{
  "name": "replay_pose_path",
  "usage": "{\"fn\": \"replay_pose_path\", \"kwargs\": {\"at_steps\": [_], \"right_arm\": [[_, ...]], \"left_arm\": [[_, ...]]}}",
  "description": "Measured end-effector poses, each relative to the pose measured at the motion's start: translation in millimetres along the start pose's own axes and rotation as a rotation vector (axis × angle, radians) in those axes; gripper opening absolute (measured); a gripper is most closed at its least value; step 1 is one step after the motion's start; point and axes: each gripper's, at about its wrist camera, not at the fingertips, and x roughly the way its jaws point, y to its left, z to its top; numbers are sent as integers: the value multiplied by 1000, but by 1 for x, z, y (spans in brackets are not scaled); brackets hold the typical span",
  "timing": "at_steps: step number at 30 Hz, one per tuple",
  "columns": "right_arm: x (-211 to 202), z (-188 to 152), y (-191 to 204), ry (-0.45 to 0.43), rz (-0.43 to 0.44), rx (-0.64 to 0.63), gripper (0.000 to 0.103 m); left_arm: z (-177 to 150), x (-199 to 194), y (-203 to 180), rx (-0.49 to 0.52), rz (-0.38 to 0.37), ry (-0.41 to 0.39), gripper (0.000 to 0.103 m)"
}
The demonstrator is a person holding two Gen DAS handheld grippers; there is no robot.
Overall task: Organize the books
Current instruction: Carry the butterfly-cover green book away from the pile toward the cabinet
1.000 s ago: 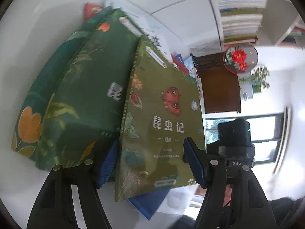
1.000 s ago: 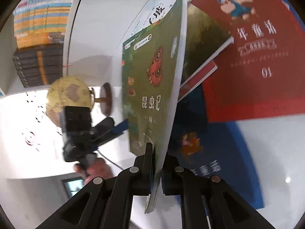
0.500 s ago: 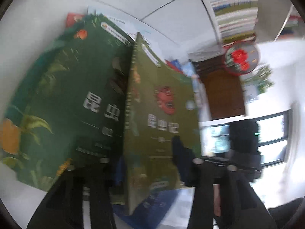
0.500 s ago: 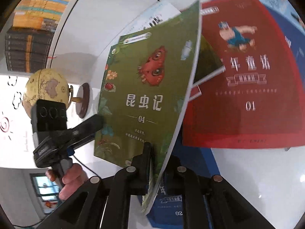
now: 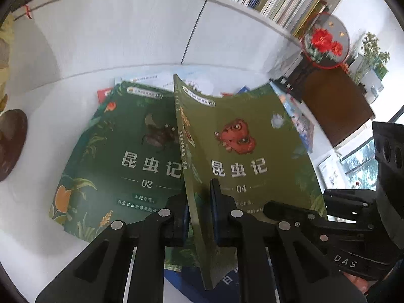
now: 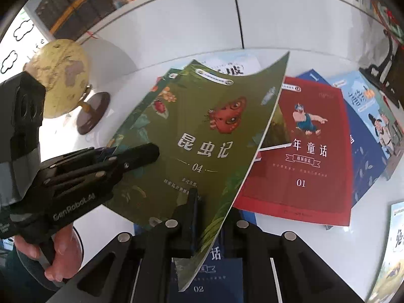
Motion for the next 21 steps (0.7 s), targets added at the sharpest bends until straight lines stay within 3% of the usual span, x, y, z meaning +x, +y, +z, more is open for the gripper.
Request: {"fn": "replay_pose_path", "kwargs": {"at_steps": [8, 15, 21], "right_arm": [[-60, -25, 0, -97, -30, -80, 13], [-132, -61, -36, -154, -57, -82, 13], [-196, -101, -107, -151, -84, -100, 13]], "left_arm": [[-10, -37, -35, 64, -6, -63, 11], [-18, -52, -122, 133, -29, -109, 11], [-39, -45, -215, 127, -67, -121, 11]]}}
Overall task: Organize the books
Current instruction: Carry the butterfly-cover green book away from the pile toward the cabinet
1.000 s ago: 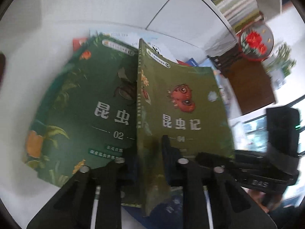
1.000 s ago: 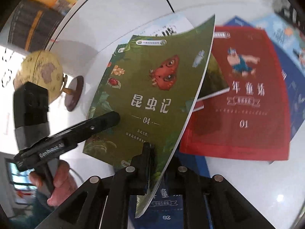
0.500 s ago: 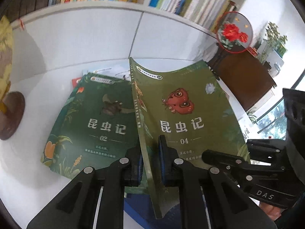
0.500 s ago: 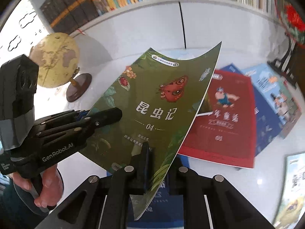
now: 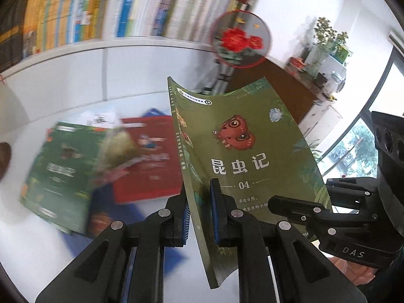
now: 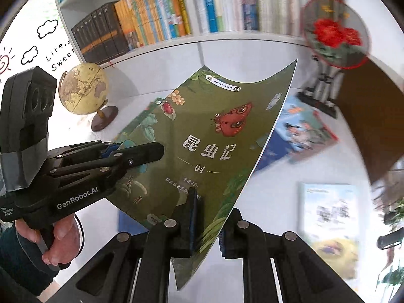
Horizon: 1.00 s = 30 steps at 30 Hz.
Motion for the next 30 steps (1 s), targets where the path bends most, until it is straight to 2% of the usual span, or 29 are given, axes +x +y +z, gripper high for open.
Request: {"fn": "replay_pose_path", "kwargs": {"at_steps": [8, 14, 20, 24, 30], "right_arm": [[-49, -50, -108, 42, -19, -91, 14], [-38, -77, -172, 89, 0, -115, 14], [-3, -93, -209, 125, 60, -115, 15], [23, -100, -218, 148, 92, -147, 15], [52, -110, -238, 173, 126, -126, 16]], "left_arm": [[-22, 46, -112, -49, -23, -14, 11], [-46, 96, -160, -76, 1, -1, 11], [-69, 134, -160, -153, 2, 31, 12], [-83, 154, -158, -172, 44, 52, 12], [-94, 174, -156, -178, 54, 82, 12]]}}
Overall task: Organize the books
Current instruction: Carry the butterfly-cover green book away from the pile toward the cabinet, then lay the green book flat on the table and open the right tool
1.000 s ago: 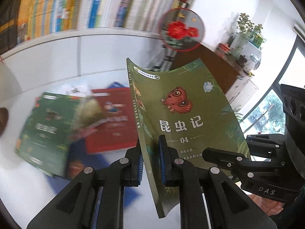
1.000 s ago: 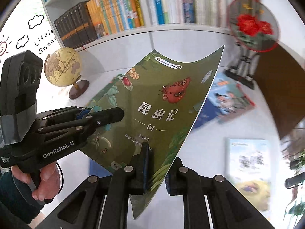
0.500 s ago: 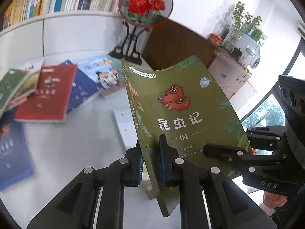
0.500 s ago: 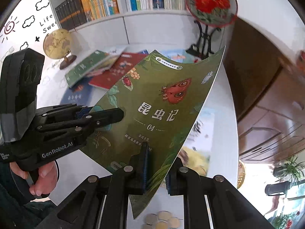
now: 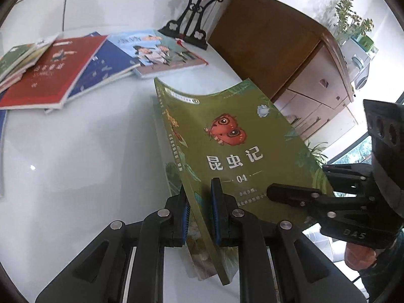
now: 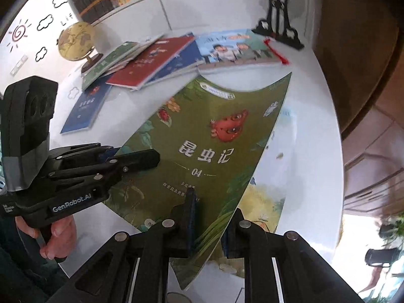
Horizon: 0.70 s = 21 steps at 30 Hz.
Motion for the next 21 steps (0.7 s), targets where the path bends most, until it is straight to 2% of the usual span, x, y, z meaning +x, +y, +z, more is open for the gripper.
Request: {"fn": "replay_pose_path", "kwargs": {"at_steps": [4, 9, 16, 21], "right_arm": [[6, -5, -10, 15, 28, 30, 16], [6, -11, -9, 27, 20, 28, 16], [7, -15, -15, 14, 21, 74, 17], [6, -19, -23, 3, 28, 106, 24]], "left_arm": [[-8, 5, -1, 6, -3, 28, 13], [-16, 8, -3, 24, -1, 66, 19], [-13, 9, -2, 30, 10, 75, 21], [-7, -1, 15, 24, 106, 66, 24]]}}
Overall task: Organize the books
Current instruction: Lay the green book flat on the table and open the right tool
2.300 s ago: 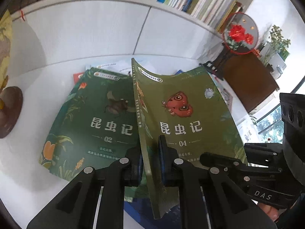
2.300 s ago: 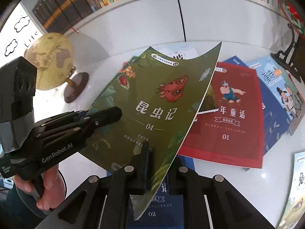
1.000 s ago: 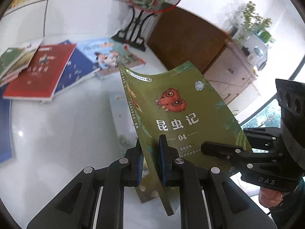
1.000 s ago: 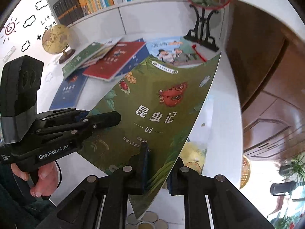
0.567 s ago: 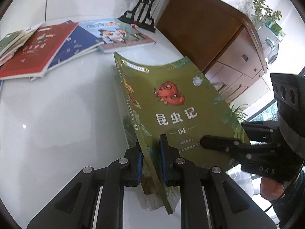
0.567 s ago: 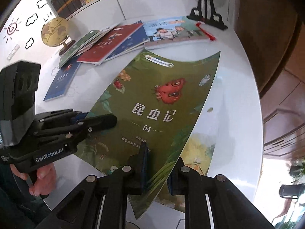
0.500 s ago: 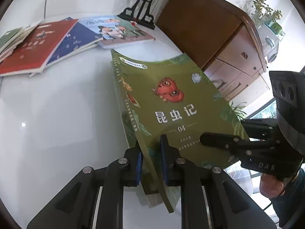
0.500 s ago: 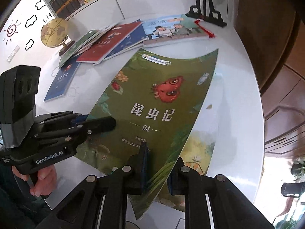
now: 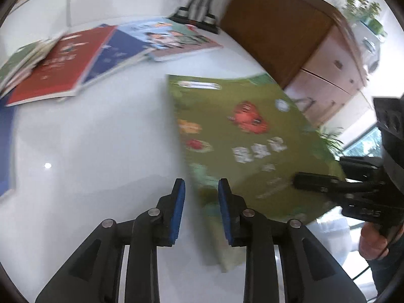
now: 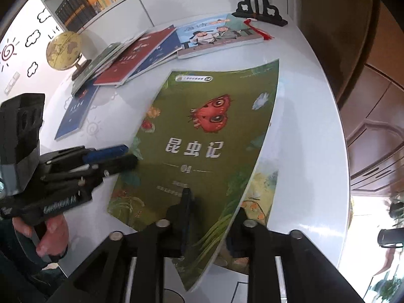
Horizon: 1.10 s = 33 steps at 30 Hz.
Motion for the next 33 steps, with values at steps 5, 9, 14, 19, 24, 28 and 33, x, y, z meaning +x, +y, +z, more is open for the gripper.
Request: {"fn": "replay_pose_path", "kwargs": {"at_steps": [5, 9, 14, 19, 24, 28, 33], "right_arm": [[0, -3, -1, 20, -46, 9, 38], [-10, -12, -17, 28, -132, 48, 41], [-35, -13, -24, -14, -153, 100, 41], [-46, -1, 4, -39, -141, 81, 41], [-49, 31, 62, -78, -96, 33, 42], [-47, 66, 124, -127, -4, -3, 45], [-37, 121, 214, -188, 97, -68, 45]], "left_arm": [[6, 1, 17, -38, -25, 18, 25], [8, 5, 9, 3, -33, 15, 25], [17, 14, -3, 39, -50, 16, 26], [26, 13, 3, 67, -54, 21, 26], [33, -25, 43, 40, -23, 15, 26], [41, -69, 93, 15, 40, -14, 26], [63, -133, 169, 0, 104, -55, 31]]}}
